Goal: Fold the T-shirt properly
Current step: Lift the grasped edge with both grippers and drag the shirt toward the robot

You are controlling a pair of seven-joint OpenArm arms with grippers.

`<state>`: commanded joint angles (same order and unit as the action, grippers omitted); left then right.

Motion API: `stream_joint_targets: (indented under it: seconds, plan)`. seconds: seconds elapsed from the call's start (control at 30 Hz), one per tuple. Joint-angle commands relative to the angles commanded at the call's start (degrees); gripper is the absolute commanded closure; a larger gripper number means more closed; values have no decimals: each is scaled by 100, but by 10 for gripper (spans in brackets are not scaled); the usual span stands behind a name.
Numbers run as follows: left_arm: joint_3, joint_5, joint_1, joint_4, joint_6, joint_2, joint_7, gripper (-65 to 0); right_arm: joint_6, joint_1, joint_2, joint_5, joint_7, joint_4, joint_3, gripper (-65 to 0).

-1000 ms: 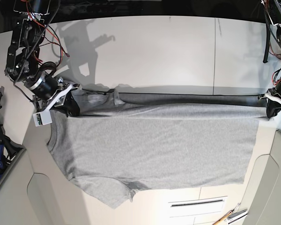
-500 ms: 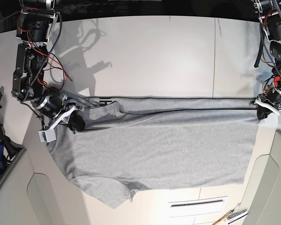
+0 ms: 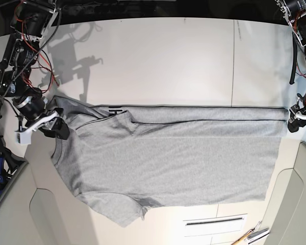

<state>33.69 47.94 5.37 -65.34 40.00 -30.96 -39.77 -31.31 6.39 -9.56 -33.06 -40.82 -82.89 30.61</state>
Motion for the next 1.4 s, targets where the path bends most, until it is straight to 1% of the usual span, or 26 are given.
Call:
stream_joint_targets:
  seconds: [0.07, 0.13, 0.2, 0.27, 0.37, 0.4, 0.47, 0.53, 0.63, 0.7, 0.8, 0.9, 0.97, 1.03, 1.07, 1.1, 1.13, 1.17, 1.2, 1.23, 1.3, 1.33, 1.37, 1.4]
  plan:
    - [133, 186, -57, 0, 0, -2, -79, -374, 2, -138, -57, -46, -7, -15, 264, -291]
    - [140, 247, -192, 0, 0, 7, -79, -395, 39, -356, -157, -79, 17, -13, 402, -291]
    - [142, 245, -341, 4, 0, 57, -74, -396, 157, -610, -251, -98, 83, -13, 431, -291]
    - [142, 247, -420, 4, 0, 122, -72, -396, 157, -798, -280, -92, 190, -13, 431, -295]
    - [142, 201, -431, 4, 0, 260, -50, -396, 157, -901, -264, -175, 201, 28, 431, -365]
    - [142, 144, -435, 4, 0, 319, -46, -396, 157, -898, -267, -190, 201, 87, 431, -379]
    - [140, -46, -483, 7, 0, 433, 26, -396, 155, -896, -267, -247, 205, 249, 424, -380]
    - [140, -175, -544, 9, 0, 529, 195, -396, 149, -894, -262, -374, 238, 444, 409, -380]
    - [98, -240, -553, 9, 0, 623, 251, -396, 140, -876, -262, -446, 374, 706, 313, -380]
    - [-7, -240, -551, 9, 0, 640, 295, -396, 127, -879, -243, -444, 468, 785, 219, -380]
    - [-216, -343, -553, 9, 0, 638, 516, -396, 131, -857, -114, -448, 507, 789, 127, -380]
    - [-339, -413, -549, 9, 0, 638, 540, -395, 129, -839, 11, -431, 638, 791, 9, -380]
    - [-341, -415, -538, 9, 0, 638, 568, -395, 133, -758, 107, -319, 651, 791, -52, -380]
    - [-341, -413, -538, 9, 0, 638, 573, -382, 138, -667, 164, -260, 651, 791, -129, -380]
    - [-341, -422, -540, 9, 0, 638, 570, -350, 151, -625, 184, -223, 651, 791, -151, -380]
    - [-341, -450, -540, 9, 0, 638, 570, -295, 151, -601, 201, -160, 654, 791, -168, -379]
    - [-341, -507, -540, 9, 0, 638, 570, -223, 153, -588, 199, -122, 660, 791, -177, -378]
    - [-341, -546, -538, 9, 0, 638, 570, -163, 153, -588, 199, -120, 702, 791, -177, -360]
    - [-341, -551, -538, 9, 0, 636, 573, -119, 151, -590, 199, -118, 743, 791, -177, -318]
    - [-341, -546, -538, 9, 0, 636, 570, -81, 151, -588, 199, -120, 743, 791, -177, -256]
    - [-341, -538, -535, 7, 0, 636, 573, 0, 149, -577, 199, -120, 748, 791, -177, -102]
    - [-341, -538, -535, 7, 0, 636, 573, 0, 146, -577, 197, -120, 772, 791, -177, -32]
    - [-341, -538, -535, 7, 0, 636, 573, 0, 125, -577, 199, -122, 785, 791, -177, 0]
    - [-341, -540, -535, 7, 0, 636, 573, 0, 50, -577, 197, -122, 785, 791, -177, 0]
